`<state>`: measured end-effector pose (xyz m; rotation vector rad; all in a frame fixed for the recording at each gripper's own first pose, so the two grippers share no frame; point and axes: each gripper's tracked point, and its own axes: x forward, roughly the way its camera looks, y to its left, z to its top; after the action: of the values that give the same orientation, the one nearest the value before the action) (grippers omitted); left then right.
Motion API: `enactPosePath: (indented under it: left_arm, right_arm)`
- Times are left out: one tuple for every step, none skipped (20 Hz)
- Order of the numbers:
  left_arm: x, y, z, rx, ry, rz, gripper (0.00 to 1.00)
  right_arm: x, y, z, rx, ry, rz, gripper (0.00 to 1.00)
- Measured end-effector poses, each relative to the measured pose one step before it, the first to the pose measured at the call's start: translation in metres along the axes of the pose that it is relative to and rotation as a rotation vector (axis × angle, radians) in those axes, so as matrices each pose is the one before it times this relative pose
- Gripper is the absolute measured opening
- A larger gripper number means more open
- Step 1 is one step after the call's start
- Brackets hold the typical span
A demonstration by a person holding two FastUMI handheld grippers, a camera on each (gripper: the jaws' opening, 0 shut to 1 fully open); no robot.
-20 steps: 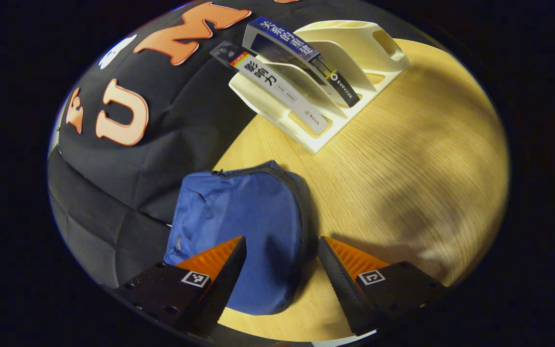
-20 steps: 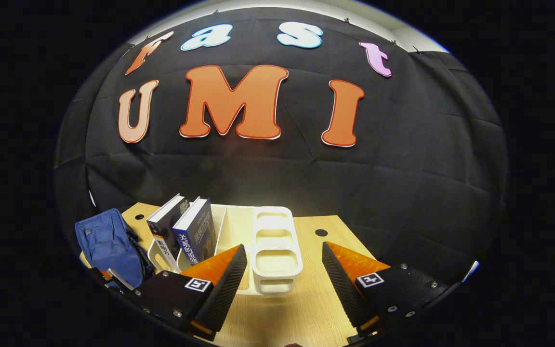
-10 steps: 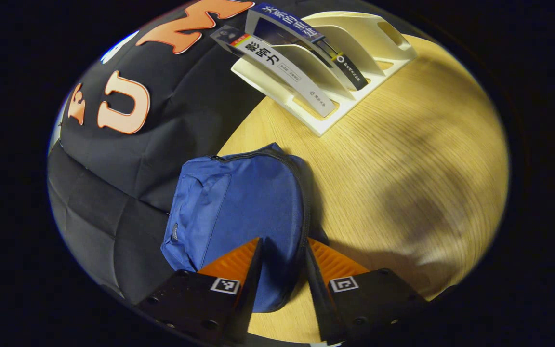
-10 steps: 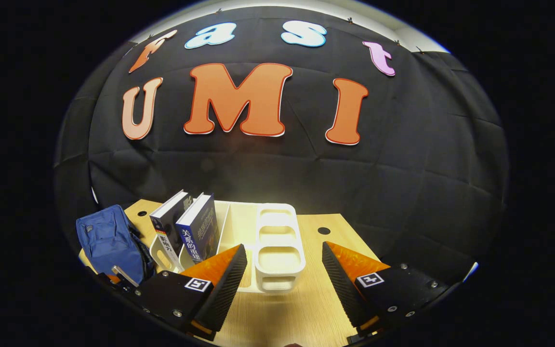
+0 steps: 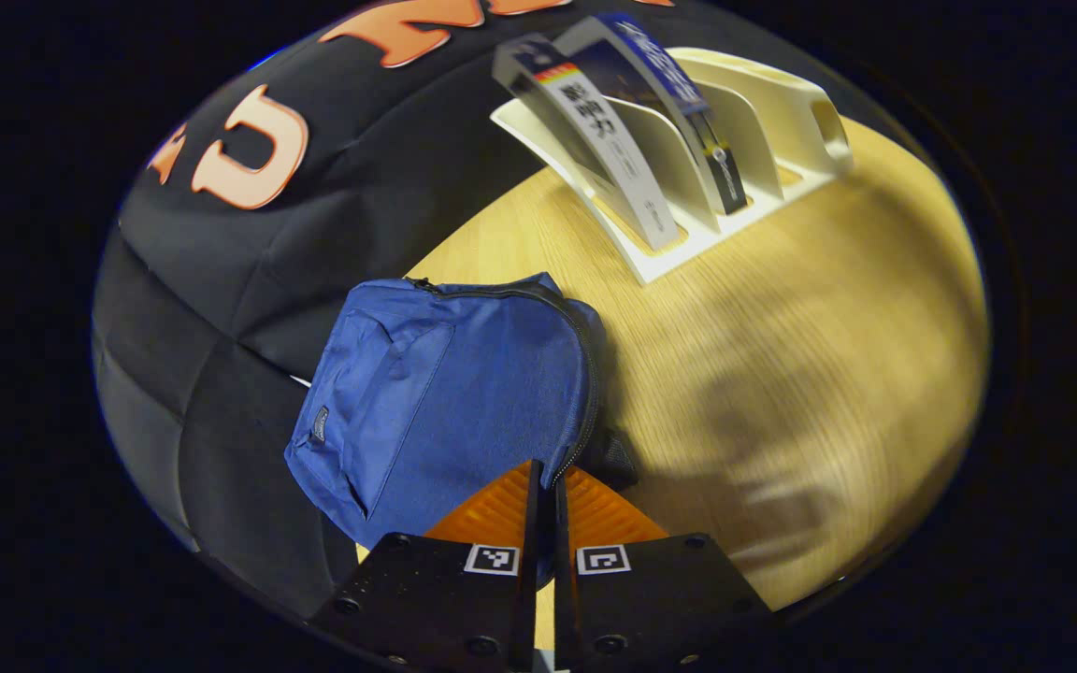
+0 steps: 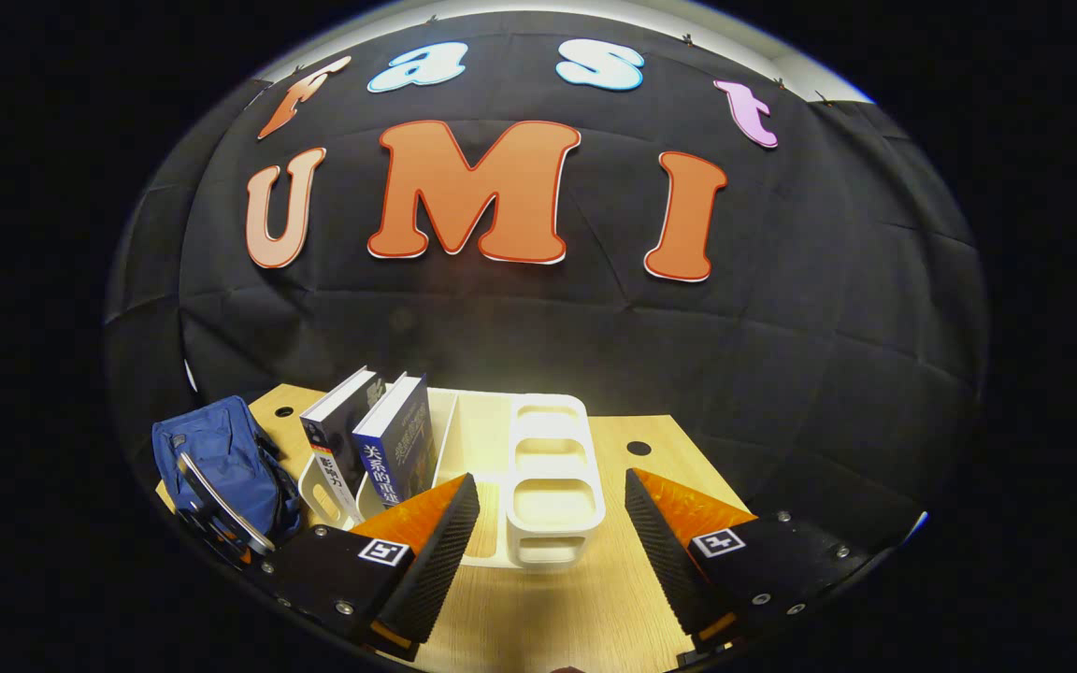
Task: Open the schoolbag, grab two books from the bookshelf and put them into the schoolbag.
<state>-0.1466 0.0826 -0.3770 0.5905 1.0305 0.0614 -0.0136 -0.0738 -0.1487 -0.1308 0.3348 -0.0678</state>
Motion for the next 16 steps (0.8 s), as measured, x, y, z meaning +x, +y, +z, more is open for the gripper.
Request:
enactPosePath:
  left_arm:
    - [-0.00553, 0.00652, 0.00747, -0.02077, -0.01566, -0.0086, 0.08]
    - [-0.00373, 0.00534, 0.00492, -0.00793, -0.00852, -0.00481, 0.08]
    - [-0.00335, 0.00131, 0.00235, -0.00449, -0.00751, -0.00188, 0.08]
    - [-0.00095, -0.00014, 0.00031, 0.00102, -0.00374, -0.00575, 0.08]
    - [0.00068, -0.00276, -0.00104, 0.00103, 0.00265, -0.00849, 0.08]
    - [0.00154, -0.00049, -0.00427, 0.00074, 0.01281, -0.01014, 0.08]
    - [0.00296, -0.00124, -0.00305, -0.00111, 0.01467, -0.00903, 0.08]
    - [0.00316, -0.00045, -0.00351, 0.00495, 0.01182, -0.00828, 0.08]
    - [0.00382, -0.00098, -0.00052, 0.00543, 0.00323, -0.00477, 0.08]
    - [0.00619, -0.00192, -0.00267, 0.00653, 0.00573, -0.00399, 0.08]
    - [0.00426, -0.00246, -0.00246, 0.00503, 0.0058, -0.00438, 0.11]
    - [0.00244, -0.00237, -0.00249, 0.00156, 0.0066, -0.00674, 0.12]
    - [0.00104, -0.00072, -0.00382, 0.01772, 0.02725, -0.00462, 0.12]
    - [0.00624, -0.00121, 0.00207, 0.02811, -0.00294, 0.00172, 0.12]
    - [0.00444, -0.0028, 0.00095, 0.01272, -0.00851, 0.01004, 0.12]
    - [-0.00222, -0.00556, -0.00425, 0.01067, 0.00595, 0.00188, 0.12]
  right_arm:
    - [0.00136, 0.0051, 0.00191, -0.00396, -0.00302, 0.00777, 0.94]
    - [0.00101, 0.00385, 0.00142, -0.00333, -0.00184, 0.00764, 0.94]
    - [0.00143, 0.0042, 0.00142, -0.00237, -0.00232, 0.00712, 0.94]
    - [0.00137, 0.00367, 0.00124, -0.00239, -0.00388, 0.00789, 0.94]
    - [0.00057, 0.00519, 0.00106, -0.00105, -0.00074, 0.00809, 0.94]
    - [0.00105, 0.00532, 0.00016, -0.00222, 0.00133, 0.0082, 0.94]
    - [0.00132, 0.00379, 0.0004, -0.0037, 0.00173, 0.00641, 0.94]
    - [-0.00053, 0.00252, -0.00073, -0.00547, 0.00119, 0.00357, 0.94]
    - [-0.00012, 0.00112, 0.00005, -0.00501, -0.00018, 0.00221, 0.94]
    - [-0.00002, -0.00075, -0.00008, -0.00431, 0.00074, -0.00147, 0.94]
    - [0.00066, -0.00064, -0.00114, -0.00255, 0.00273, -0.0016, 0.94]
    - [-0.00107, -0.00231, -0.00118, -0.00217, 0.00136, -0.00575, 0.94]
    - [0.00003, -0.0016, 0.00048, -0.00252, 0.0001, -0.0045, 0.94]
    - [0.00027, -0.00101, -0.0014, -0.00134, 0.00453, -0.00242, 0.94]
    - [-0.00016, -0.00367, -0.00091, -0.00105, 0.00201, -0.00771, 0.94]
    - [0.00022, -0.00058, -0.00147, 0.00099, 0.00593, -0.00256, 0.94]
